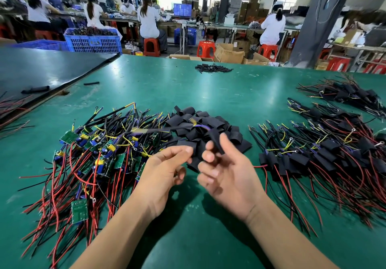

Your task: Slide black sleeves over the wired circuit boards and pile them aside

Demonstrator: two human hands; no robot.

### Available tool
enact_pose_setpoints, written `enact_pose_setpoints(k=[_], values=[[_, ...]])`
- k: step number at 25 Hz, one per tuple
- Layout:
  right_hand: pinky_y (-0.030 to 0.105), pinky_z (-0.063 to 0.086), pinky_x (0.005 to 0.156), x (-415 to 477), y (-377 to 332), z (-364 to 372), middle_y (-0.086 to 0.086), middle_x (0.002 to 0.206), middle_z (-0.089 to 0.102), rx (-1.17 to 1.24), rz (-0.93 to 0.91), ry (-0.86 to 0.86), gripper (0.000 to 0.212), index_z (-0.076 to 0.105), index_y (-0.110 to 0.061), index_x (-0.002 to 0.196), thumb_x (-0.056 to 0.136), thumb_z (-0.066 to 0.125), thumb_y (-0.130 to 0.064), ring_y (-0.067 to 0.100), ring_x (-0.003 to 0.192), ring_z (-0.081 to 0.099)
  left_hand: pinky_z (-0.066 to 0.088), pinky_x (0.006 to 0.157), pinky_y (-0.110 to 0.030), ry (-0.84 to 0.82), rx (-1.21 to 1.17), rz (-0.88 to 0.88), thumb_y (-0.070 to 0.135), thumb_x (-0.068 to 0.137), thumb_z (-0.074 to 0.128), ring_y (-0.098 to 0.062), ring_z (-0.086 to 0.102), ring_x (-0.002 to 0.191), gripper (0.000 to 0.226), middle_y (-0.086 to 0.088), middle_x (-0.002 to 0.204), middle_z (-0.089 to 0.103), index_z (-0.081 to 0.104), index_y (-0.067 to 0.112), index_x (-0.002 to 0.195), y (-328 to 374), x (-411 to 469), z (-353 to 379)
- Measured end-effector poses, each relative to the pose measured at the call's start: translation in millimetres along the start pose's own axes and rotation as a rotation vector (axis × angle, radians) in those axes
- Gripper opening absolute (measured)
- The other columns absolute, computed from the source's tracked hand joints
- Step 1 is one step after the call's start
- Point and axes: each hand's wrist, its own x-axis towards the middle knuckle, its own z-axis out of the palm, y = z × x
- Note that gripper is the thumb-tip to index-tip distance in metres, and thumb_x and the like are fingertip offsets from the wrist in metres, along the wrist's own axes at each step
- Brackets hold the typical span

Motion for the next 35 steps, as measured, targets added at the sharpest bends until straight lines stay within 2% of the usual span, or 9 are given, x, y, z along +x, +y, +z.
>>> enact_pose_setpoints(k=[5, 11, 14, 16, 18, 22, 27, 32, 35], values=[[0.020, 0.032, 0.046, 0, -22, -9, -0.005, 0.071, 0.053, 0.225, -0.280, 0.194, 0.035, 0.061, -0.021, 0.079, 0.097, 0.051, -0.049, 0.008, 0.045, 0.037, 0.029, 0.045, -0.018, 0.031, 0.092, 0.033, 0.012, 0.090, 0.068, -0.010, 0.040, 0.046, 0.006, 0.001, 0.071, 0.064, 0.071, 0.010, 0.094, -2, -1, 0], [0.020, 0.029, 0.043, 2, -31, -26, -0.004, 0.069, 0.055, 0.260, -0.430, 0.497, 0.035, 0.058, -0.021, 0.079, 0.096, 0.055, -0.051, 0.009, 0.042, 0.035, 0.028, 0.044, -0.020, 0.066, 0.188, 0.058, 0.010, 0.092, 0.067, -0.013, 0.039, 0.045, 0.007, 0.000, 0.068, 0.064, 0.071, 0.006, 0.094, -4, 0, 0], [0.017, 0.026, 0.042, 6, -33, -31, -0.006, 0.065, 0.055, 0.219, -0.422, 0.599, 0.025, 0.053, -0.021, 0.078, 0.097, 0.062, -0.036, 0.006, 0.039, 0.034, 0.035, 0.048, -0.017, 0.073, 0.382, 0.146, 0.010, 0.090, 0.069, -0.010, 0.043, 0.048, 0.008, 0.004, 0.067, 0.067, 0.074, 0.014, 0.086, -7, -1, -1], [0.015, 0.026, 0.041, 9, -30, -34, -0.007, 0.060, 0.055, 0.233, -0.385, 0.617, 0.027, 0.051, -0.021, 0.076, 0.100, 0.057, -0.033, 0.005, 0.035, 0.033, 0.039, 0.053, -0.015, 0.067, 0.536, 0.216, 0.011, 0.089, 0.069, -0.003, 0.049, 0.050, 0.012, 0.009, 0.068, 0.069, 0.075, 0.018, 0.083, -10, -2, -1], [0.014, 0.027, 0.038, 10, -29, -35, -0.007, 0.054, 0.055, 0.289, -0.377, 0.595, 0.035, 0.051, -0.021, 0.073, 0.102, 0.051, -0.040, 0.005, 0.032, 0.033, 0.040, 0.055, -0.015, 0.075, 0.692, 0.289, 0.012, 0.088, 0.070, -0.002, 0.049, 0.051, 0.013, 0.009, 0.070, 0.069, 0.074, 0.021, 0.080, -14, -2, -1], [0.014, 0.026, 0.037, 8, -35, -34, -0.009, 0.052, 0.049, 0.348, -0.401, 0.564, 0.034, 0.051, -0.022, 0.071, 0.096, 0.060, -0.043, 0.005, 0.033, 0.032, 0.036, 0.053, -0.011, 0.038, 0.889, 0.397, 0.013, 0.087, 0.070, 0.000, 0.049, 0.049, 0.014, 0.016, 0.066, 0.065, 0.073, 0.023, 0.079, -20, -5, 1], [0.015, 0.032, 0.037, 9, -29, -34, -0.004, 0.072, 0.053, 0.227, -0.371, 0.589, 0.022, 0.051, -0.016, 0.081, 0.103, 0.052, -0.021, 0.004, 0.037, 0.038, 0.044, 0.071, -0.012, -0.045, 1.060, 0.394, 0.026, 0.089, 0.068, 0.003, 0.060, 0.080, 0.006, 0.020, 0.083, 0.070, 0.073, 0.029, 0.088, -23, -7, 1], [0.013, 0.029, 0.036, 10, -29, -35, -0.005, 0.063, 0.063, 0.303, -0.411, 0.597, 0.040, 0.044, -0.019, 0.073, 0.103, 0.045, -0.045, 0.005, 0.033, 0.038, 0.046, 0.076, -0.015, -0.066, 1.077, 0.406, 0.028, 0.090, 0.067, 0.000, 0.060, 0.085, 0.007, 0.017, 0.086, 0.070, 0.073, 0.028, 0.091, -20, -7, 1], [0.013, 0.026, 0.035, 8, -29, -37, -0.010, 0.046, 0.047, 0.338, -0.398, 0.549, 0.050, 0.041, -0.024, 0.063, 0.097, 0.046, -0.060, 0.005, 0.030, 0.032, 0.049, 0.081, -0.026, -0.076, 1.116, 0.407, 0.031, 0.091, 0.065, -0.004, 0.061, 0.087, 0.008, 0.015, 0.091, 0.070, 0.073, 0.028, 0.094, -21, -8, 2]])
